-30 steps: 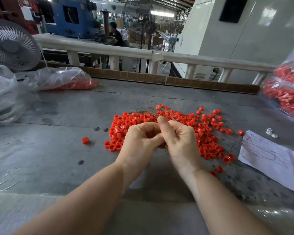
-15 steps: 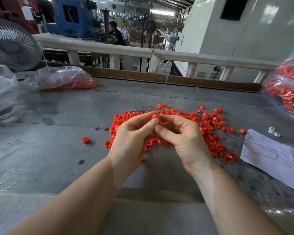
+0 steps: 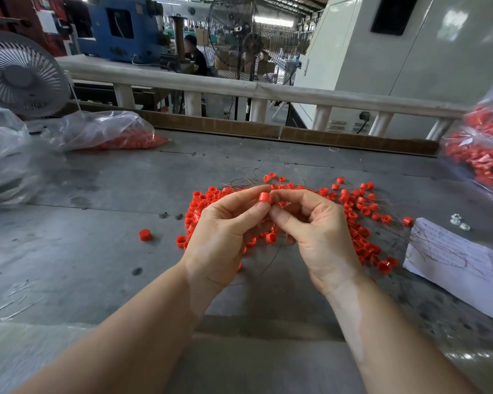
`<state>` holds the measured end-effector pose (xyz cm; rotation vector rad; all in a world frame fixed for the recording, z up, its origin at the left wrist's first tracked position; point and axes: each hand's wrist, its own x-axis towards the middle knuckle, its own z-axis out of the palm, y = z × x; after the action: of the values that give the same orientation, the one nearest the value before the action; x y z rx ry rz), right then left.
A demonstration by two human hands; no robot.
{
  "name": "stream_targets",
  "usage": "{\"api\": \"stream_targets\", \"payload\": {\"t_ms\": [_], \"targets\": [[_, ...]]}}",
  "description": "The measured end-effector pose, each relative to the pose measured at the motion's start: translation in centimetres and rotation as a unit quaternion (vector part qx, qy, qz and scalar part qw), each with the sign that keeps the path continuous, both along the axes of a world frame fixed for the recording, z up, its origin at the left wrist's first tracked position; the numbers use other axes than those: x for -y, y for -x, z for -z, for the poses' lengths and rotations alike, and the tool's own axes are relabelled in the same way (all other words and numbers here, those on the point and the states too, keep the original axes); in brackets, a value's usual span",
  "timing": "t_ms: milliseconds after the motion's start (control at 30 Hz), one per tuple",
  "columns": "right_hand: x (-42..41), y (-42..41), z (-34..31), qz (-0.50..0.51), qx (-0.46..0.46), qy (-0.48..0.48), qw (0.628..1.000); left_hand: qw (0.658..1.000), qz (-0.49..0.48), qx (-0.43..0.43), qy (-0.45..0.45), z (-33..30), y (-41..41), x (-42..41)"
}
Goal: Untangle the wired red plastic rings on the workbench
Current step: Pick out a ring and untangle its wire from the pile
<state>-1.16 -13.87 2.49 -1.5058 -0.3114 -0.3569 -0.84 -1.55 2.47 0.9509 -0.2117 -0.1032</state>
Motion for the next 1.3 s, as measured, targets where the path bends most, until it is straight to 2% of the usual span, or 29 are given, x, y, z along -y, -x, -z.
{"api": "stream_targets", "payload": {"t_ms": [200,467,667,967,1200,1300], "targets": [[0.07,-0.04,-0.01,0.003,-0.017,0.001,1.0,1.0,-0.018,0.009,-0.009,0.36,-0.3,-0.06],[-0.03,0.05,-0.22,0.003,-0.064,0.001,0.998,0.978,-0.122,0.093,-0.141,0.45,0.04,0.05],[0.15,-0.1,-0.17,-0.057,-0.142,-0.055,0.987,0.948,-0.189,0.136,-0.217,0.43,0.08,0.16],[0.42,-0.11,-0.27,-0.128,-0.176,-0.092,0.972,0.937,-0.192,0.175,-0.231,0.31,0.19,0.14],[0.47,-0.18,-0.2,-0.136,-0.17,-0.089,0.972,0.933,-0.189,0.186,-0.241,0.35,0.23,0.08],[0.36,-0.13,-0.1,-0.101,-0.142,-0.07,0.982,0.941,-0.185,0.167,-0.23,0.44,0.2,0.08]]}}
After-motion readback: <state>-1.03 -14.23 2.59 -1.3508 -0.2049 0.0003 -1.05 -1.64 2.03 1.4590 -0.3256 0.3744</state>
